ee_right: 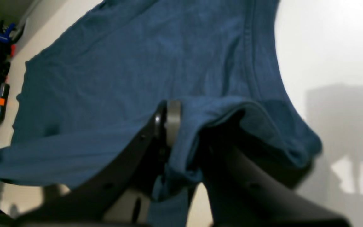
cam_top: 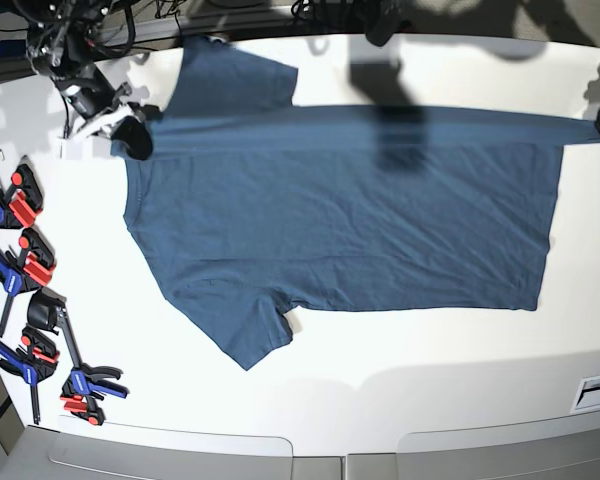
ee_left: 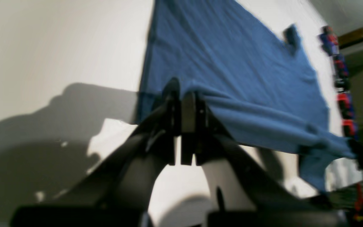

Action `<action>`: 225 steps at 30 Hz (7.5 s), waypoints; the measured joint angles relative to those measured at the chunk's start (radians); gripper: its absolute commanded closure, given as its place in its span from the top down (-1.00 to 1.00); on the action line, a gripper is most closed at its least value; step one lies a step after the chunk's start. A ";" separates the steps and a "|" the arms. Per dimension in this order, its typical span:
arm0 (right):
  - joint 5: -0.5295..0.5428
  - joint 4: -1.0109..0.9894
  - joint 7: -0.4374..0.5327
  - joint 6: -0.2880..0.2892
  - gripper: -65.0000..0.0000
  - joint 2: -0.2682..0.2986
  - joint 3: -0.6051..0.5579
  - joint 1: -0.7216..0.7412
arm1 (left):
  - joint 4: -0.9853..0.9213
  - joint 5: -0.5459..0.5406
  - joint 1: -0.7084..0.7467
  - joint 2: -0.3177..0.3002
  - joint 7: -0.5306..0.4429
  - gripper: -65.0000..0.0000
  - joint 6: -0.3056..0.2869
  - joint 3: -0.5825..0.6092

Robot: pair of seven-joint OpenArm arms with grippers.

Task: Fold the T-shirt properly
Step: 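Pull both grippers back, dragging the shirt toward the robot, then open both grippers and release the shirt edge, then move the right gripper over the sleeve near the collar, then grasp the sleeve with the right gripper and fold it across the body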

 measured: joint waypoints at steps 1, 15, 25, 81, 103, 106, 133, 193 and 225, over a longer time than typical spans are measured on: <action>-0.018 0.000 0.004 0.000 -1.00 0.000 -0.013 0.009 | 0.000 0.010 -0.002 0.001 -0.002 -1.00 0.000 0.000; -0.314 -0.001 0.136 -0.077 -1.00 0.000 -0.185 0.032 | 0.000 0.097 -0.033 0.000 -0.059 -1.00 0.000 0.000; -0.407 -0.002 0.182 -0.181 -1.00 0.000 -0.188 0.031 | 0.000 0.211 -0.083 0.003 -0.125 -1.00 -0.011 0.000; -0.387 0.079 0.161 -0.204 -0.09 0.000 -0.185 0.030 | -0.001 0.517 -0.216 -0.003 -0.185 -0.46 0.030 0.176; -0.337 0.274 -0.087 -0.200 -0.09 0.002 0.008 -0.074 | -0.001 0.506 -0.218 -0.205 -0.204 -0.46 0.030 0.175; -0.245 0.275 -0.136 -0.200 -0.09 0.000 0.076 -0.125 | -0.001 0.506 -0.218 -0.206 -0.208 -0.46 0.030 0.175; -0.172 0.214 -0.072 -0.105 -0.09 -0.203 -0.026 -0.248 | 0.000 0.510 -0.218 -0.205 -0.260 -0.46 0.030 0.175; -0.064 0.051 -0.119 0.025 -1.00 -0.202 -0.256 0.125 | -0.001 0.510 -0.219 -0.205 -0.260 -0.46 0.030 0.175; -0.553 0.051 0.274 -0.132 -1.00 -0.200 -0.437 0.228 | 0.000 0.510 -0.219 -0.205 -0.260 -0.46 0.030 0.175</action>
